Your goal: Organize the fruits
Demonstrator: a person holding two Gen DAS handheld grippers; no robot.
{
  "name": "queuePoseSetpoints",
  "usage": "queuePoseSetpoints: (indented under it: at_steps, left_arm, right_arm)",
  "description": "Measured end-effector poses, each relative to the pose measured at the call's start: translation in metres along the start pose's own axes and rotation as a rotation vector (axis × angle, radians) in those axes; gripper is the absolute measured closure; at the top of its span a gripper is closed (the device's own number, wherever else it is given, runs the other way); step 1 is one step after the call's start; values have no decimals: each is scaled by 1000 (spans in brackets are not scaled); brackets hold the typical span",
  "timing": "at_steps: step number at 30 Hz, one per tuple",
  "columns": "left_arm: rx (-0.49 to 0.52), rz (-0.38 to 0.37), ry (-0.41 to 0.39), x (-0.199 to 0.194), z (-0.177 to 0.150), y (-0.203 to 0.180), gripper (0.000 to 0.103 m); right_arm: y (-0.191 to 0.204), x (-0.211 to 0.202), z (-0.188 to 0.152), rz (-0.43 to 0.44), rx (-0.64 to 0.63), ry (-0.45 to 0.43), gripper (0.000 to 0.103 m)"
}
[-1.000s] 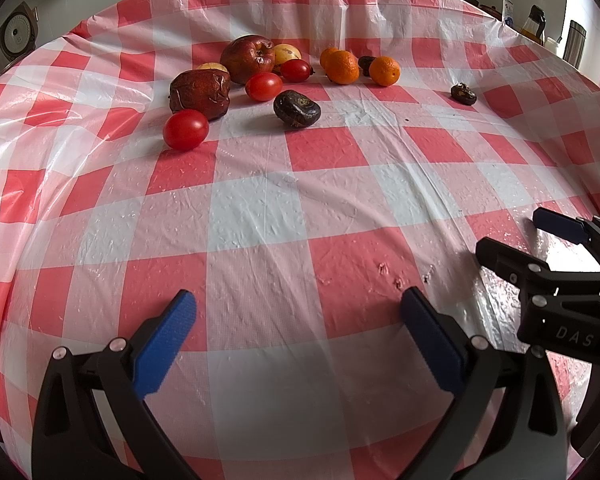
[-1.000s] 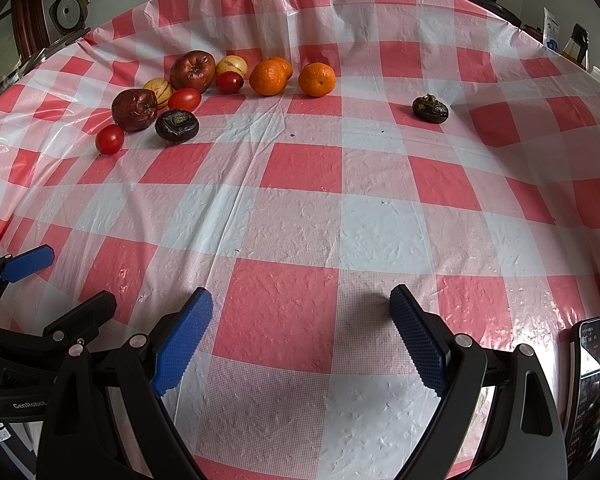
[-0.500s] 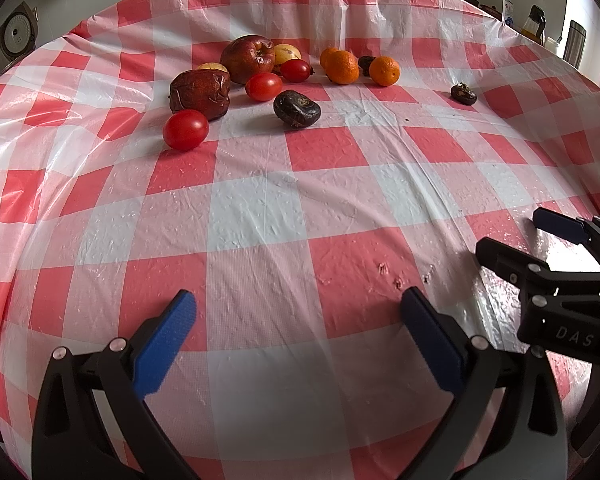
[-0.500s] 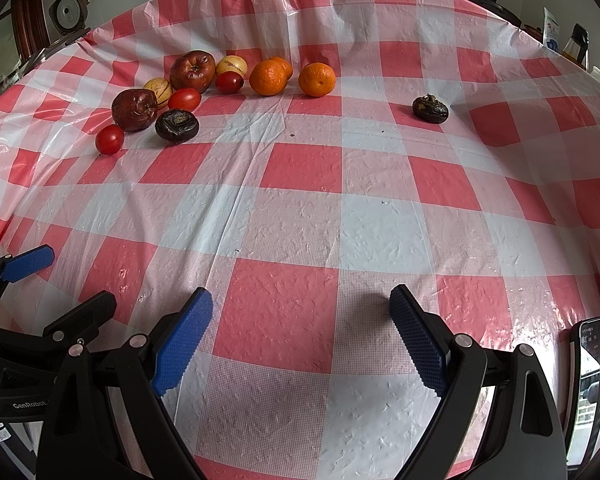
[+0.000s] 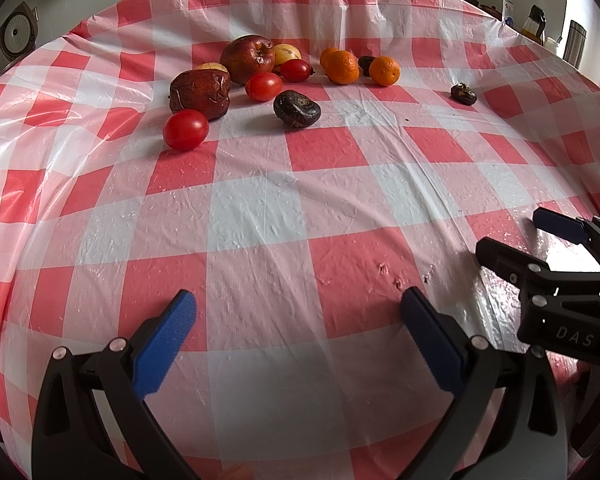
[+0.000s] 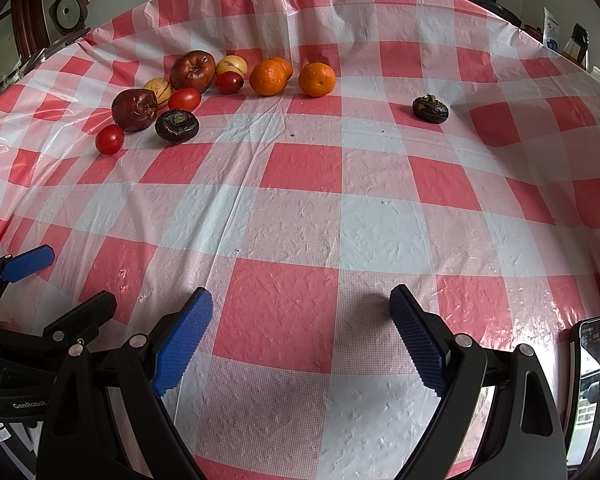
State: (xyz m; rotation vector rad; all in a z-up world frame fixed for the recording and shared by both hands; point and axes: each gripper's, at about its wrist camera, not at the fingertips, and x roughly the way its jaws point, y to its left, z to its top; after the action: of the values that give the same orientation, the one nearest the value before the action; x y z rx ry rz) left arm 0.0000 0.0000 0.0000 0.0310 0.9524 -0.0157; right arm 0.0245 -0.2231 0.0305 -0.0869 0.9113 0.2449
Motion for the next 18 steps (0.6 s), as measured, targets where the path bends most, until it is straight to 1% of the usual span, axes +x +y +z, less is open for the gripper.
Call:
queuePoseSetpoints:
  at_steps: [13, 18]
  left_arm:
    - [0, 0, 0, 0, 0, 0, 1]
    - [-5, 2, 24, 1, 3, 0, 1]
  right_arm:
    - [0, 0, 0, 0, 0, 0, 15]
    - [-1, 1, 0, -2, -3, 3, 16]
